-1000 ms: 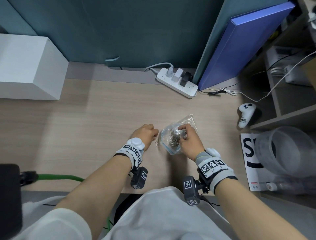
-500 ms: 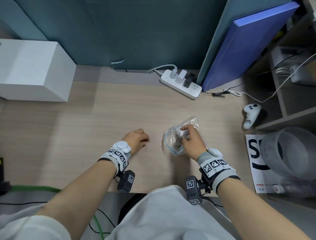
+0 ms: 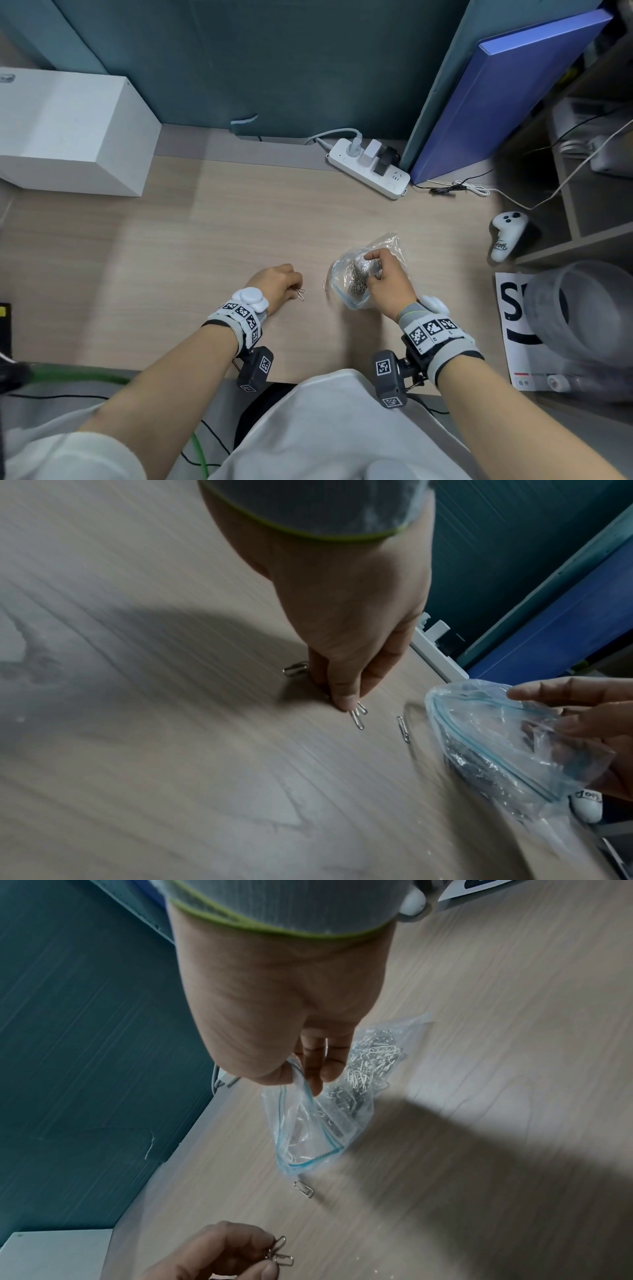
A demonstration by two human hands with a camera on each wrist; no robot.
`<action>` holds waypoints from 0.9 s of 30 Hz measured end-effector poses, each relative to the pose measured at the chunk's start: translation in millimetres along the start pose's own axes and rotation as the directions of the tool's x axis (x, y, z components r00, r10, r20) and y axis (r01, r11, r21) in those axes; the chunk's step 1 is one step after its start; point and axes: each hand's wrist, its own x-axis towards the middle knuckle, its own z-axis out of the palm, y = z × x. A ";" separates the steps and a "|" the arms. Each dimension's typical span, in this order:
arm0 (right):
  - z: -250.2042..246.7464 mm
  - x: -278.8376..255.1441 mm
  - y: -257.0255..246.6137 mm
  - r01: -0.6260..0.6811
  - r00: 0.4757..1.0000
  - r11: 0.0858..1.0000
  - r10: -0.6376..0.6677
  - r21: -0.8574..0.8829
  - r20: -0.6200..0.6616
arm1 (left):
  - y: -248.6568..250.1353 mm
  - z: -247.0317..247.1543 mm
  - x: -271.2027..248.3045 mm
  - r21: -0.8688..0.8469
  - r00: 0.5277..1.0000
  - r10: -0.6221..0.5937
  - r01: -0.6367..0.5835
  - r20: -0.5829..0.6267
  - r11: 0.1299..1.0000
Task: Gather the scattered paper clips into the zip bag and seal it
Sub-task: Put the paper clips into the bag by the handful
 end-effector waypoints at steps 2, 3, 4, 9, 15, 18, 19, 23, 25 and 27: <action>-1.0 0.3 -0.6 0.004 1.000 1.000 -0.004 0.001 -0.005 | 2.4 3.9 -2.0 -0.044 0.999 -0.023 0.021 -0.031 0.999; -1.7 -0.2 -1.0 0.006 1.000 1.000 -0.006 0.002 -0.009 | 4.5 5.9 -2.7 -0.071 0.999 -0.033 0.030 -0.039 0.997; -2.5 -1.0 -1.1 0.007 1.000 1.000 -0.007 0.003 -0.012 | 7.5 7.2 -3.1 -0.092 0.998 -0.034 0.030 -0.044 0.995; -4.4 -3.3 0.0 0.010 1.000 1.000 -0.010 0.001 -0.020 | 22.9 7.9 8.8 -0.045 0.995 0.097 -0.096 0.021 0.994; -6.7 -3.1 1.5 0.014 0.999 1.000 -0.014 -0.009 -0.038 | 30.8 8.4 25.9 0.096 0.965 0.250 -0.256 0.078 0.962; -8.9 -3.1 2.6 0.015 0.999 1.000 -0.016 -0.013 -0.039 | 31.0 9.3 28.7 0.088 0.966 0.253 -0.256 0.047 0.963; -9.2 -2.8 3.2 0.016 0.999 1.000 -0.017 -0.012 -0.041 | 30.0 10.8 28.3 0.070 0.968 0.248 -0.250 0.034 0.966; -9.2 -2.2 4.4 0.022 0.999 1.000 -0.021 0.006 -0.050 | 28.5 16.0 22.2 -0.011 0.980 0.201 -0.201 0.005 0.980; -9.2 -2.0 3.6 0.015 0.999 1.000 -0.015 0.009 -0.049 | 30.1 17.0 19.3 -0.029 0.977 0.211 -0.211 0.009 0.977; -8.8 -1.9 2.7 0.010 0.999 1.000 -0.009 0.007 -0.044 | 31.2 17.6 18.4 -0.023 0.974 0.225 -0.225 0.027 0.974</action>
